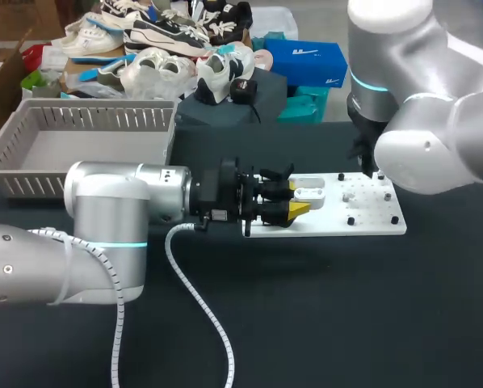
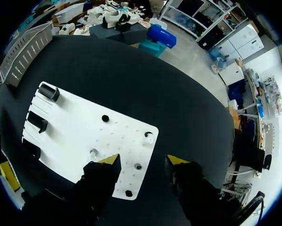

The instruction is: Pick up each earbud case from the left stands, insert the matching earbuds, close the lid, and place the case in the box.

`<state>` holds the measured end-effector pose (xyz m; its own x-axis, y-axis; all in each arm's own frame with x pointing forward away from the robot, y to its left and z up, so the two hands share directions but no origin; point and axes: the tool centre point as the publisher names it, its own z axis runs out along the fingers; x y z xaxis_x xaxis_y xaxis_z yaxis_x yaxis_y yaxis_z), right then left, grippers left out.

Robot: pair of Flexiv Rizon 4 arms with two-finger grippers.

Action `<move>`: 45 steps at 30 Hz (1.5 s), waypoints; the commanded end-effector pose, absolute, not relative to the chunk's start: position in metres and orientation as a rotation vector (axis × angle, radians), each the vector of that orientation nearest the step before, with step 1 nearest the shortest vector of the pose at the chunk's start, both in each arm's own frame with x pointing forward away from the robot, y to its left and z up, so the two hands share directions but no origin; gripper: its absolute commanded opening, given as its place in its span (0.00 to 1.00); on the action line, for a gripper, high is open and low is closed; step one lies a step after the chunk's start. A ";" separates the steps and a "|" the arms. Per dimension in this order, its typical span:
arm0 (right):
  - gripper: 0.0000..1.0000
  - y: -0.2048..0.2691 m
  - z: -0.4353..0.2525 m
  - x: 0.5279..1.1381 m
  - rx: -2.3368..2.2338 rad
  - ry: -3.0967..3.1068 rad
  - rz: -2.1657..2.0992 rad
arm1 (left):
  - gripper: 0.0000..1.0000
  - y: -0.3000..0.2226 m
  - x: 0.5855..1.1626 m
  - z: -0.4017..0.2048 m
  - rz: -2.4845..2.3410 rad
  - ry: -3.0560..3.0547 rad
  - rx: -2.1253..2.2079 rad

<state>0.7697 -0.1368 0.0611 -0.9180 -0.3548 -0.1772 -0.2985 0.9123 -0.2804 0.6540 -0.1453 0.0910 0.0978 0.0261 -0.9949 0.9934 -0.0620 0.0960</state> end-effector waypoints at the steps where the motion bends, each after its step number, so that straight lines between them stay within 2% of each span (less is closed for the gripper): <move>1: 0.38 -0.137 0.051 0.779 -0.473 2.880 -0.383 | 0.00 -0.145 0.655 0.090 -1.168 1.128 1.319; 8: 0.44 -0.138 0.042 0.781 -0.458 2.900 -0.374 | 0.00 -0.145 0.655 0.090 -1.168 1.128 1.319; 19: 0.44 -0.142 0.032 0.787 -0.449 2.928 -0.393 | 0.00 -0.145 0.655 0.090 -1.168 1.128 1.319; 29: 0.42 -0.146 0.027 0.793 -0.441 2.945 -0.408 | 0.00 -0.145 0.655 0.090 -1.168 1.128 1.319; 33: 0.37 -0.147 0.027 0.794 -0.438 2.944 -0.407 | 0.00 -0.145 0.655 0.090 -1.168 1.128 1.319; 45: 0.37 -0.148 0.024 0.796 -0.439 2.951 -0.399 | 0.00 -0.145 0.655 0.090 -1.168 1.128 1.319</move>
